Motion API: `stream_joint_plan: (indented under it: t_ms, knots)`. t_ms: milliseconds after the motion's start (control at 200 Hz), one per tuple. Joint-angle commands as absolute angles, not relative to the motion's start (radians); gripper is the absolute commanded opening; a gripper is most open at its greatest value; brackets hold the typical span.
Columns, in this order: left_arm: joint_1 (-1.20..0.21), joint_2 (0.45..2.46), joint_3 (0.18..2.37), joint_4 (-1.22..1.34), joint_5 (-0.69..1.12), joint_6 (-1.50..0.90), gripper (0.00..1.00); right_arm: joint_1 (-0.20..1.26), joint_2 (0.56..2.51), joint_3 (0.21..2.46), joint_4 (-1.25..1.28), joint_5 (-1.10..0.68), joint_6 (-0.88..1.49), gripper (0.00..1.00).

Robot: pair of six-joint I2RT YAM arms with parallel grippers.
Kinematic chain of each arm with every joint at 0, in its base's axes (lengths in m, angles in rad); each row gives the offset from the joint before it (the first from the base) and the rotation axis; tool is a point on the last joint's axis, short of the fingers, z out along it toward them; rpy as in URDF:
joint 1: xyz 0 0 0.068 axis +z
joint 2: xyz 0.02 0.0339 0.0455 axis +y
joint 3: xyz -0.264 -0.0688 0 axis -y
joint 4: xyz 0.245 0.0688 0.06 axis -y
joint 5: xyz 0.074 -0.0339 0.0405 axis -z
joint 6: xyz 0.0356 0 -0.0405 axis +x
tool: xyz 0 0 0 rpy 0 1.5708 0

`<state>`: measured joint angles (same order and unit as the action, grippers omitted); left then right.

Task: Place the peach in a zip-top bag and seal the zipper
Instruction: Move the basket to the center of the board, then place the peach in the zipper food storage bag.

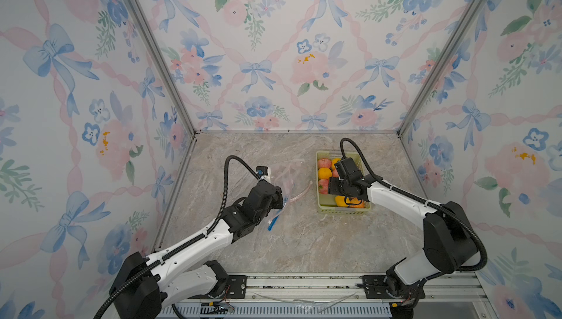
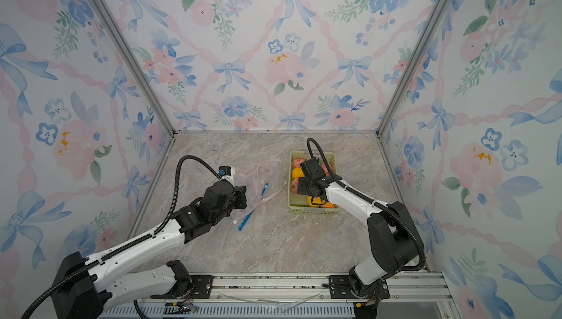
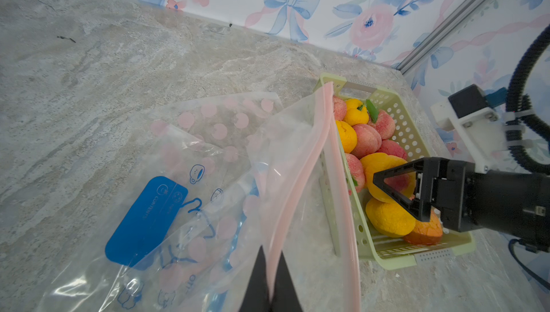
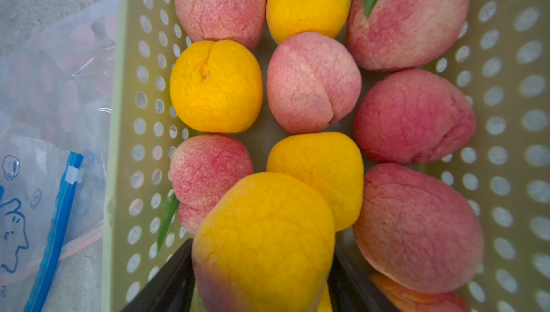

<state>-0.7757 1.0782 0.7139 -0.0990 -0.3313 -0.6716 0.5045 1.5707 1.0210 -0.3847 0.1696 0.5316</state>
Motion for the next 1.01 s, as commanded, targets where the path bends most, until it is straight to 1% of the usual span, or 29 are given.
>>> stream_joint_plan:
  t_ms: [0, 125, 310, 380, 490, 520, 650, 860, 1000]
  knots:
    - [-0.769, 1.070, 0.724, -0.088, -0.336, -0.682, 0.00, 0.494, 1.601, 1.030, -0.387, 0.176, 0.535, 0.67]
    - [-0.769, 1.067, 0.725, -0.089, -0.329, -0.681, 0.00, 0.495, 1.602, 1.031, -0.385, 0.182, 0.538, 0.63]
    - [-0.769, 1.058, 0.727, -0.089, -0.311, -0.679, 0.00, 0.497, 1.546, 1.014, -0.387, 0.189, 0.524, 0.47]
    - [-0.769, 1.054, 0.729, -0.089, -0.313, -0.679, 0.00, 0.503, 1.506, 1.001, -0.387, 0.194, 0.522, 0.43]
    - [-0.769, 1.063, 0.728, -0.089, -0.307, -0.670, 0.00, 0.539, 1.437, 0.991, -0.402, 0.203, 0.519, 0.41]
    - [-0.769, 1.067, 0.763, -0.090, -0.307, -0.667, 0.00, 0.558, 1.416, 0.992, -0.409, 0.208, 0.522, 0.40]
    - [-0.769, 1.084, 0.788, -0.086, -0.305, -0.650, 0.00, 0.656, 1.328, 0.992, -0.405, 0.206, 0.547, 0.40]
    - [-0.769, 1.109, 0.811, -0.073, -0.298, -0.635, 0.00, 0.851, 1.209, 0.984, -0.279, 0.207, 0.596, 0.40]
    - [-0.769, 1.123, 0.824, -0.072, -0.288, -0.632, 0.00, 0.943, 1.200, 0.992, -0.168, 0.194, 0.604, 0.40]
